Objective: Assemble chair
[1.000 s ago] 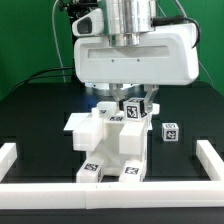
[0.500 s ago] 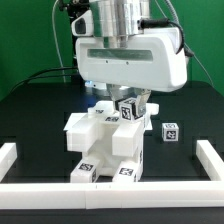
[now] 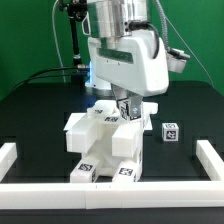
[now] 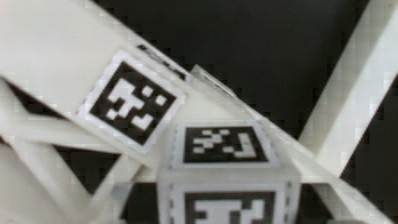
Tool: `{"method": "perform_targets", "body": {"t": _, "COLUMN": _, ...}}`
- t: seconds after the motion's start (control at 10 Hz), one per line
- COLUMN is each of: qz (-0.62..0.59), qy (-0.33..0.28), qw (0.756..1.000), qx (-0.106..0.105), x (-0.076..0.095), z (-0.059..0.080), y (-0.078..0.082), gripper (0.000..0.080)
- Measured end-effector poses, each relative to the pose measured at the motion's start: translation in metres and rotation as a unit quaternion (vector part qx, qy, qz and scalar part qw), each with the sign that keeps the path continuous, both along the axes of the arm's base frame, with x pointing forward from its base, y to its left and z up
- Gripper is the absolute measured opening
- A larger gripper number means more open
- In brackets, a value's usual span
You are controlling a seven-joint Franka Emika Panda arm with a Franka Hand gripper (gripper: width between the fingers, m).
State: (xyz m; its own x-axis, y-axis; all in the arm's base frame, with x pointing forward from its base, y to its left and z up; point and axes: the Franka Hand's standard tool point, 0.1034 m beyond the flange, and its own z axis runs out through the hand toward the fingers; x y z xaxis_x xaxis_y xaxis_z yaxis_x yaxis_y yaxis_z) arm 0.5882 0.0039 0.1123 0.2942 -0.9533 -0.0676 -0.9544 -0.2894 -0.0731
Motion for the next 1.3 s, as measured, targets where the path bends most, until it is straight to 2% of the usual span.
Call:
{"method": "perform_targets", "body": {"t": 0.2, "qz": -0.087, "qy": -0.001, "qw": 0.996, "qx": 0.008, "x": -0.001, "z": 0.000, "y": 0.003, "gripper": 0.0285}}
{"method": "perform_targets", "body": {"t": 0.4, "qz": -0.084, "qy": -0.001, "qw": 0.996, "qx": 0.008, "x": -0.001, "z": -0.001, "y": 0.003, "gripper": 0.0285}}
{"method": "perform_targets", "body": {"t": 0.5, "qz": -0.084, "qy": -0.001, "qw": 0.996, "qx": 0.008, "x": -0.002, "z": -0.001, "y": 0.003, "gripper": 0.0492}}
{"method": "perform_targets", "body": {"t": 0.6, "qz": -0.074, "qy": -0.001, "qw": 0.997, "qx": 0.007, "x": -0.002, "z": -0.001, "y": 0.003, "gripper": 0.0492}}
{"method": "perform_targets", "body": {"t": 0.7, "qz": -0.063, "qy": -0.002, "qw": 0.998, "qx": 0.006, "x": -0.002, "z": -0.002, "y": 0.003, "gripper": 0.0616}}
{"method": "perform_targets", "body": {"t": 0.8, "qz": -0.033, "qy": -0.001, "qw": 0.999, "qx": 0.004, "x": -0.002, "z": -0.002, "y": 0.005, "gripper": 0.0616}}
{"method": "perform_targets", "body": {"t": 0.9, "qz": 0.053, "qy": -0.003, "qw": 0.999, "qx": 0.002, "x": -0.002, "z": 0.000, "y": 0.010, "gripper": 0.0642}}
{"method": "perform_targets", "body": {"t": 1.1, "qz": 0.227, "qy": -0.017, "qw": 0.974, "qx": -0.010, "x": -0.003, "z": -0.001, "y": 0.012, "gripper": 0.0649}}
{"method": "perform_targets", "body": {"t": 1.3, "qz": 0.306, "qy": -0.023, "qw": 0.952, "qx": -0.016, "x": -0.003, "z": -0.001, "y": 0.011, "gripper": 0.0649}}
